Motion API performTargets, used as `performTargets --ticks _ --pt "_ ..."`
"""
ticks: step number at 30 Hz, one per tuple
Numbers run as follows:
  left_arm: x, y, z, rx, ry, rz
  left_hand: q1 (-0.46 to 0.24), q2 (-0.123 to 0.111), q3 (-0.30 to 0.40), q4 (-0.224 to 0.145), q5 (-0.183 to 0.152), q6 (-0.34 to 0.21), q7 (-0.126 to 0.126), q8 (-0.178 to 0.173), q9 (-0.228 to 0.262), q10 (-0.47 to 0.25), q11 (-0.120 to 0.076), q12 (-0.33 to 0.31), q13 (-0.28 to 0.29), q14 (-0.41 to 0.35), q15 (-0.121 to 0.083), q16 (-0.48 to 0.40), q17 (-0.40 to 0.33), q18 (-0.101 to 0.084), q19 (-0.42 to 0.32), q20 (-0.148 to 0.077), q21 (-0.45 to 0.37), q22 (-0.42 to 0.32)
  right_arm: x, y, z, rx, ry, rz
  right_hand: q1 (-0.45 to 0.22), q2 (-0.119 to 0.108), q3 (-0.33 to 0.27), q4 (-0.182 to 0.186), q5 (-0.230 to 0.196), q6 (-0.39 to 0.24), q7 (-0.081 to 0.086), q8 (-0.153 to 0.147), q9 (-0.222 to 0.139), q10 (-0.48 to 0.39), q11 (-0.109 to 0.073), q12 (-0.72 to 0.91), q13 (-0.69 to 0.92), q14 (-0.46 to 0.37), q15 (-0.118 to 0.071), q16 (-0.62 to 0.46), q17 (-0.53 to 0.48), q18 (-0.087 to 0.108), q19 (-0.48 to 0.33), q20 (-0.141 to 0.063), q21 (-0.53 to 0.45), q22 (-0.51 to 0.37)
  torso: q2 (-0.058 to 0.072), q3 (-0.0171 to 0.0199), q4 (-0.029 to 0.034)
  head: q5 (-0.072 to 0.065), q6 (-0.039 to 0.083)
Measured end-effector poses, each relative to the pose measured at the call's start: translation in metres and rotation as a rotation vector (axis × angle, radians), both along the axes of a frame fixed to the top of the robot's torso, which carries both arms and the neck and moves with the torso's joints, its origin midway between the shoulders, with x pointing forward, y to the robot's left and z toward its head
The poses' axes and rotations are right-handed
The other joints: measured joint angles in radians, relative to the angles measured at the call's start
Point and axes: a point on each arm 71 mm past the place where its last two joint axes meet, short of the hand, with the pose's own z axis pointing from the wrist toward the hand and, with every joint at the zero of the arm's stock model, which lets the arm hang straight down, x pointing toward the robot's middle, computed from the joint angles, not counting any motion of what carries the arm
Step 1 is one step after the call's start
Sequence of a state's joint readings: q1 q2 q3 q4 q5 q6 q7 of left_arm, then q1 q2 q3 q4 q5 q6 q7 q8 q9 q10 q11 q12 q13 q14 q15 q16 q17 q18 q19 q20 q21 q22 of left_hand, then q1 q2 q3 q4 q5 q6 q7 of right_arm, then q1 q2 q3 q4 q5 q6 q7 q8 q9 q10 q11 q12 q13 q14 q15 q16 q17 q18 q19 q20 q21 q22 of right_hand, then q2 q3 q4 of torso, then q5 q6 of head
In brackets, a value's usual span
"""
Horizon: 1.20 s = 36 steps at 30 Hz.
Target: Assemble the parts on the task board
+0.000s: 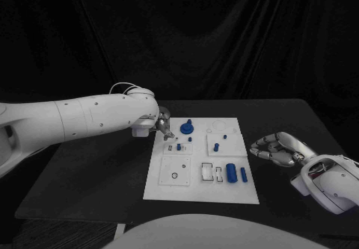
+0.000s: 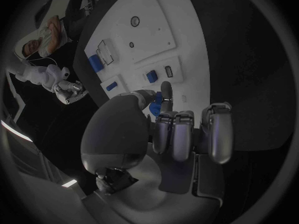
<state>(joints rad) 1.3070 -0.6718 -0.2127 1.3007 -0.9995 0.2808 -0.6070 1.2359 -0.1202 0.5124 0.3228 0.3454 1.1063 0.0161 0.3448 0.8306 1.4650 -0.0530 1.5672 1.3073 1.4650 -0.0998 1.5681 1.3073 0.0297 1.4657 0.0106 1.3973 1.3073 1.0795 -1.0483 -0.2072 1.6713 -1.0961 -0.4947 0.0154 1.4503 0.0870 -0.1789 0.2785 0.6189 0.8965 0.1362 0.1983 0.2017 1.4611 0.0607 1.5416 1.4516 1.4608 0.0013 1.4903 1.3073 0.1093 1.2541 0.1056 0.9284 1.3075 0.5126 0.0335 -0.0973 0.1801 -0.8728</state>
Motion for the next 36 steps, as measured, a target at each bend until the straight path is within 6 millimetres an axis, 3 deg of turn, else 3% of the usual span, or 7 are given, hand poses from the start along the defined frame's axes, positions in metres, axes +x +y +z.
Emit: performTargets --ticks 1,14,16,36 --pt "0.001 -0.001 -0.001 0.009 0.016 -0.002 -0.006 0.001 0.014 -0.014 -0.002 0.000 0.000 0.000 0.000 0.000 0.000 0.000 0.000 0.000 0.000 0.000 0.000 0.000 0.000 0.000 -0.003 0.000 0.000 0.000 0.000 0.000 0.000 0.000 0.000 0.000 0.000 0.000 0.000 0.000 0.000 0.000 0.000 0.000 0.000 0.000 0.007 0.000 0.000 0.000 0.000 0.000 0.000 0.000 0.000 0.000 0.000 0.0000 0.0000 0.000 0.000" --pt "0.009 -0.003 -0.008 0.070 0.122 0.015 -0.047 0.019 0.007 -0.021 0.011 -0.008 0.000 -0.004 0.001 0.000 0.000 0.000 0.000 0.000 0.000 0.000 0.000 0.000 0.000 0.000 -0.016 0.000 0.000 0.001 0.000 0.001 0.003 0.002 0.010 0.001 0.003 -0.003 0.000 0.000 0.000 0.000 0.000 0.000 0.000 0.002 0.043 0.000 0.000 0.000 0.000 0.000 0.000 0.000 0.000 0.000 0.000 -0.0003 -0.0011 0.007 0.000" --pt "0.009 -0.003 -0.011 0.073 0.131 0.020 -0.055 0.019 0.036 -0.050 0.012 -0.010 0.002 -0.006 0.001 0.000 0.000 0.000 0.000 0.000 0.000 0.000 0.000 0.000 0.000 0.000 -0.016 0.000 0.000 0.002 0.000 0.001 0.003 0.003 0.010 0.001 0.003 -0.003 0.000 0.000 0.000 0.000 0.000 0.000 0.000 0.002 0.043 0.000 0.000 0.000 0.000 0.000 0.000 0.000 0.000 0.000 0.001 -0.0003 -0.0011 0.008 0.000" --pt "-0.002 -0.005 -0.033 0.067 0.163 0.045 -0.080 0.025 0.039 -0.058 0.017 -0.013 0.006 -0.008 0.001 0.000 0.000 0.000 0.000 0.000 0.000 0.000 0.001 0.000 0.000 0.000 -0.028 0.000 0.000 0.003 0.000 0.001 0.005 0.004 0.009 0.001 0.006 0.000 0.000 0.000 0.000 0.000 0.000 0.000 0.000 -0.002 0.044 -0.001 0.001 -0.004 0.000 0.000 -0.004 0.004 0.000 0.001 0.000 -0.0003 0.0006 0.017 0.000"
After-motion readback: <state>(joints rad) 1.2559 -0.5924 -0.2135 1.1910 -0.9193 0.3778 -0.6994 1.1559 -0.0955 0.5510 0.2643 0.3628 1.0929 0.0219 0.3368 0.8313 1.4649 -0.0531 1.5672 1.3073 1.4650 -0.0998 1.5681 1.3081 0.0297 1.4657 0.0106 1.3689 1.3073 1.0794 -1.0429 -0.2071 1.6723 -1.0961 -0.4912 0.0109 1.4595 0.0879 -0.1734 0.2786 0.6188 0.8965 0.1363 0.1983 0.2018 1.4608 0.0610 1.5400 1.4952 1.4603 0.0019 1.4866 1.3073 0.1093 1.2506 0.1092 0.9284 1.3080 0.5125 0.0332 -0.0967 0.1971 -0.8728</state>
